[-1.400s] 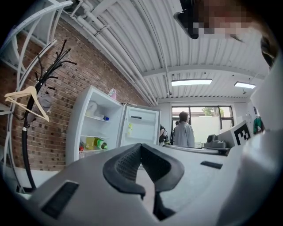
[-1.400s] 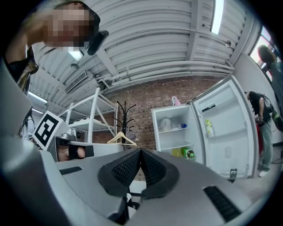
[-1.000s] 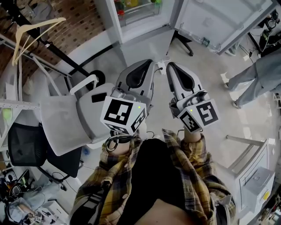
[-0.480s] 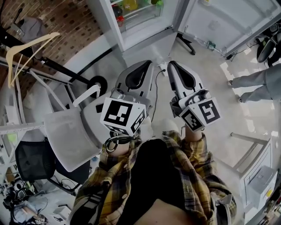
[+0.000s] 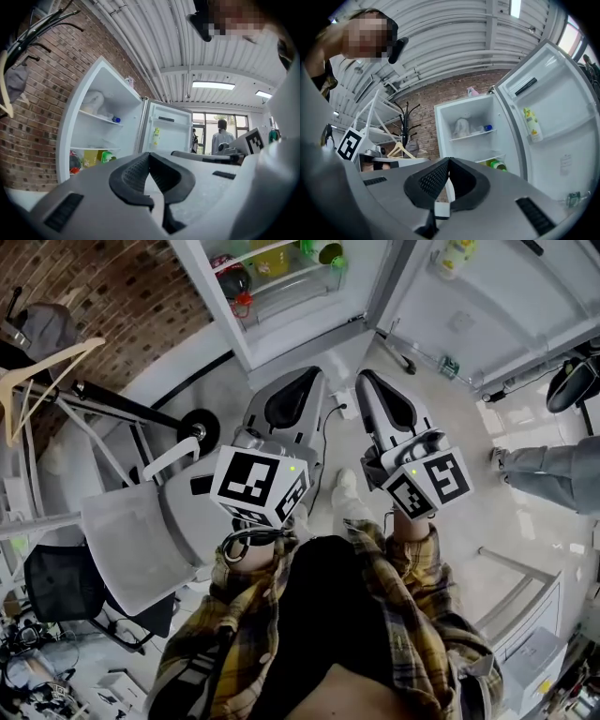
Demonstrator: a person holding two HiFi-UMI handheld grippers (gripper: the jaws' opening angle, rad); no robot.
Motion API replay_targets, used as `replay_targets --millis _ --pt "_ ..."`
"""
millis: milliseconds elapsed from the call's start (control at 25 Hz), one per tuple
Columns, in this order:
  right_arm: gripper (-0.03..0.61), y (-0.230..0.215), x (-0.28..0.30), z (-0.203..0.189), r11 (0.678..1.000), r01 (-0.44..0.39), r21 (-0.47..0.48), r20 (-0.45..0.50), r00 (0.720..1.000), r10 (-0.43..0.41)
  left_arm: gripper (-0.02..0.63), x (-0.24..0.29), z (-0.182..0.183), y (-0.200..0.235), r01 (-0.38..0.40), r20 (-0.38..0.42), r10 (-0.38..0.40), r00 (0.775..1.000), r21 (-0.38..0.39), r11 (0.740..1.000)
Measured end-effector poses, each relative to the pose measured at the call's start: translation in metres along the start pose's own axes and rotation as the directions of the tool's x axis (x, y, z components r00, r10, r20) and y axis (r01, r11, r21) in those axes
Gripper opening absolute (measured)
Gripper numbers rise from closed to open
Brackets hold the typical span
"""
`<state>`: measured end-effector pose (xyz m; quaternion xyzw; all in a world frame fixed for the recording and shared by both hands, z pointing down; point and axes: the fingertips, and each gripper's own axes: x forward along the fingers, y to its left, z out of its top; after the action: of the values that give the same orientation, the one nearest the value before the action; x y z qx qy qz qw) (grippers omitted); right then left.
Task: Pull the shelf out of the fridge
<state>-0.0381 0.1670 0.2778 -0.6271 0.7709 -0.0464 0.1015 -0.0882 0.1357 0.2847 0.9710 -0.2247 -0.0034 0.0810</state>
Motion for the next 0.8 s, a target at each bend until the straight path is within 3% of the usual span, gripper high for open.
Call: replay_targets --millis 400,800 --pt "0.018 -0.092 0.021 0.032 0.991 -0.136 -0.020 -0.020 0.991 0.136 0.003 0.094 0.019 -0.012 -0.118 0.075 0.118 0.990 -0.012 0.993" --pt "0.018 -0.133 0.024 0.036 0.974 -0.226 0.031 -0.027 0.974 0.227 0.003 0.125 0.016 -0.016 -0.227 0.070 0.227 0.971 -0.013 0.974"
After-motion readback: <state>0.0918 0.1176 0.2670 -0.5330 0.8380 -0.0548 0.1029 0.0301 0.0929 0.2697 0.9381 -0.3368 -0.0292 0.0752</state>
